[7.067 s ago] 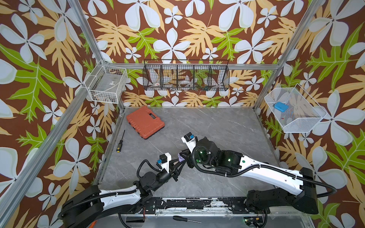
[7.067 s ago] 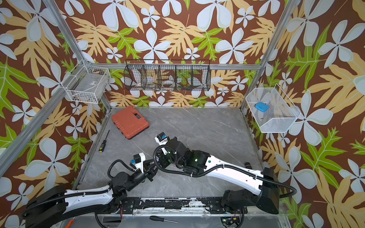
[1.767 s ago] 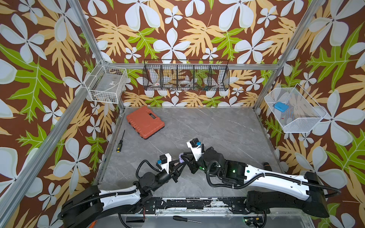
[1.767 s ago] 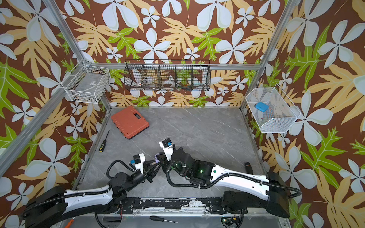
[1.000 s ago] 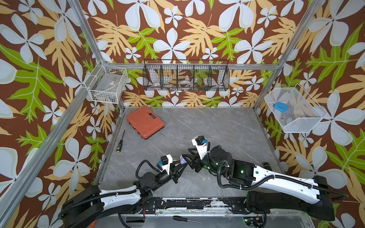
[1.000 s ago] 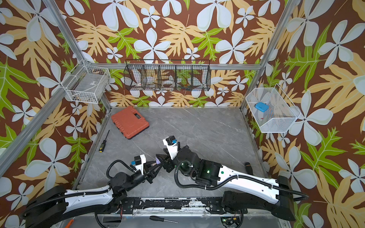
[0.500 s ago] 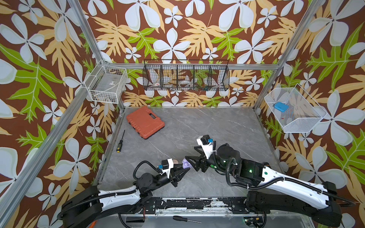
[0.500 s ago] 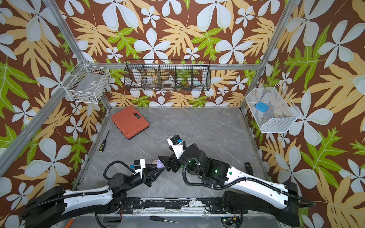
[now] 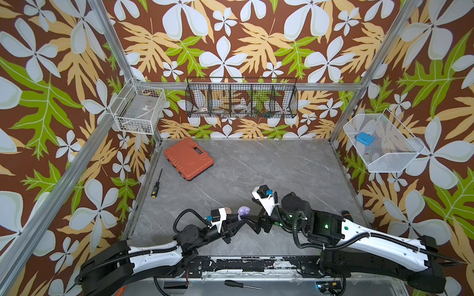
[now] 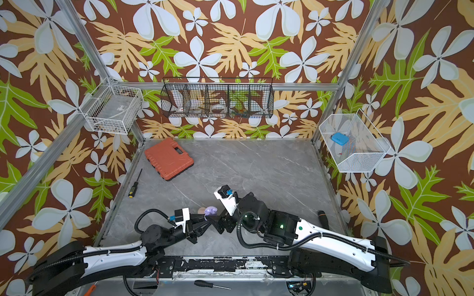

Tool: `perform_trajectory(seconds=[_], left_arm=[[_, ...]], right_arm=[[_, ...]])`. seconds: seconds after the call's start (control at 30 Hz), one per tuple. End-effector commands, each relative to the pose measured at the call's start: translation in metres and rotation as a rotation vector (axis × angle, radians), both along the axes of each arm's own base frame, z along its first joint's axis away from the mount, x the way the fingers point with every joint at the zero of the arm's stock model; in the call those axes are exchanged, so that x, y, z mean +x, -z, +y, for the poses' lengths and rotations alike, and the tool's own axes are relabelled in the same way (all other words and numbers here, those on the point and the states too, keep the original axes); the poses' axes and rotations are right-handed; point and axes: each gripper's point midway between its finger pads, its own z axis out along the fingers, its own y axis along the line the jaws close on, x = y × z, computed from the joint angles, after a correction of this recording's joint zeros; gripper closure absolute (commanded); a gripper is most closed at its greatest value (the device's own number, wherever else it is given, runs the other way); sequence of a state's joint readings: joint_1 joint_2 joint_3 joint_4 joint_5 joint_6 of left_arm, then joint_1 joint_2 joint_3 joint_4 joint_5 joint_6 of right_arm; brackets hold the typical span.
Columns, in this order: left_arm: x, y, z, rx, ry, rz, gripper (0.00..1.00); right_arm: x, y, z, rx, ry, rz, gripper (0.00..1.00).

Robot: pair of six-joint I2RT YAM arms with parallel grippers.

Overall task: Insert wireless bluetooth earbuds into charging case
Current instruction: Close the charging case.

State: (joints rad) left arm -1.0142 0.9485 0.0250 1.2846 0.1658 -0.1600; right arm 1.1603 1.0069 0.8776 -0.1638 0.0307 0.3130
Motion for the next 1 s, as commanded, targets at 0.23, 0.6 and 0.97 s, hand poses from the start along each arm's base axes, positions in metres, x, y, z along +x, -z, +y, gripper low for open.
perform_trajectory(seconds=[0.23, 0.6, 0.97], left_arm=[[-0.006, -0.012, 0.002, -0.039, 0.018, -0.036, 1.0], [-0.009, -0.009, 0.001, -0.028, 0.027, -0.044, 1.0], [-0.017, -0.015, 0.001, -0.046, 0.062, -0.06, 1.0]], right_arm=[[0.015, 0.007, -0.004, -0.048, 0.086, -0.022, 0.14], [0.006, -0.01, -0.005, 0.008, 0.049, -0.012, 0.13], [-0.018, -0.018, 0.006, 0.058, -0.093, 0.043, 0.11]])
